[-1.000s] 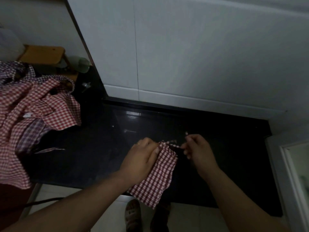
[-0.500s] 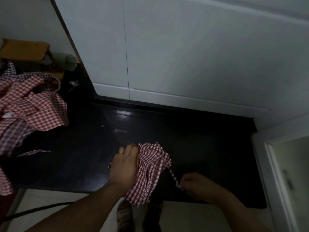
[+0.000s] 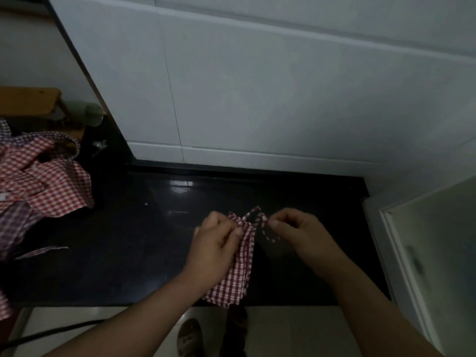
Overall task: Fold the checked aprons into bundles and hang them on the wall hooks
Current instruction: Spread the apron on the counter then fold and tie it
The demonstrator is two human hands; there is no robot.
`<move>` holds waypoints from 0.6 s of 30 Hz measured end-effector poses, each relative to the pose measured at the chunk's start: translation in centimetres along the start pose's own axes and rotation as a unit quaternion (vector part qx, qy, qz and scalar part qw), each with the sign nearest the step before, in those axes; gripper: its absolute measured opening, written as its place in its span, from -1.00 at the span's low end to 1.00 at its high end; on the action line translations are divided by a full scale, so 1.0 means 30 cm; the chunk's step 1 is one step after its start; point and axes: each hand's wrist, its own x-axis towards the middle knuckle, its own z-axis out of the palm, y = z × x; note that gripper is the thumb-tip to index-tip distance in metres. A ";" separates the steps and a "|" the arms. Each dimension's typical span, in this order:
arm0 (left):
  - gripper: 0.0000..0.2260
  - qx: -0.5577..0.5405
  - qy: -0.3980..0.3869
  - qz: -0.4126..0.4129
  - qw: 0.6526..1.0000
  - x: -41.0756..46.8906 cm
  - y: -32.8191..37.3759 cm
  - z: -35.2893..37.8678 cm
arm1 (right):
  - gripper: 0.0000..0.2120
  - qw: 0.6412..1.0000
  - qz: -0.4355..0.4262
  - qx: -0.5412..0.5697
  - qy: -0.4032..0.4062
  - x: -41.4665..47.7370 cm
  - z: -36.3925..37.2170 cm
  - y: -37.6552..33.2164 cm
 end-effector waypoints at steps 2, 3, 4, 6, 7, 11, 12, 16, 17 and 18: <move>-0.84 -0.099 -0.066 -0.022 0.993 0.007 0.035 -0.016 | -0.89 0.999 -0.029 -0.025 0.026 0.010 0.027 -0.018; -0.84 -0.128 -0.095 -0.033 0.987 0.013 0.047 -0.025 | -0.89 0.999 -0.026 -0.022 0.034 0.018 0.043 -0.024; -0.83 -0.146 -0.123 -0.038 0.981 0.020 0.054 -0.033 | -0.90 0.999 -0.016 -0.017 0.036 0.031 0.058 -0.027; -0.80 -0.173 -0.170 -0.044 0.969 0.029 0.061 -0.042 | -0.90 0.999 -0.013 -0.030 0.023 0.050 0.087 -0.026; -0.80 -0.188 -0.182 -0.056 0.964 0.033 0.064 -0.043 | -0.90 0.999 -0.018 -0.039 0.011 0.059 0.101 -0.024; -0.84 -0.222 -0.173 -0.126 0.951 0.057 0.054 -0.044 | -0.89 1.000 -0.017 0.007 -0.008 0.070 0.133 -0.014; -0.85 -0.217 -0.168 -0.121 0.954 0.062 0.049 -0.044 | -0.88 0.999 -0.009 0.032 -0.004 0.070 0.136 -0.012; -0.84 -0.213 -0.187 -0.094 0.954 0.061 0.036 -0.046 | -0.88 0.995 0.032 0.098 -0.003 0.069 0.141 -0.003; -0.83 -0.227 -0.205 -0.095 0.947 0.058 0.039 -0.048 | -0.89 0.995 0.036 0.088 -0.010 0.072 0.144 -0.008; -0.83 -0.240 -0.216 -0.106 0.941 0.056 0.043 -0.049 | -0.90 0.996 0.039 0.075 -0.017 0.077 0.147 -0.012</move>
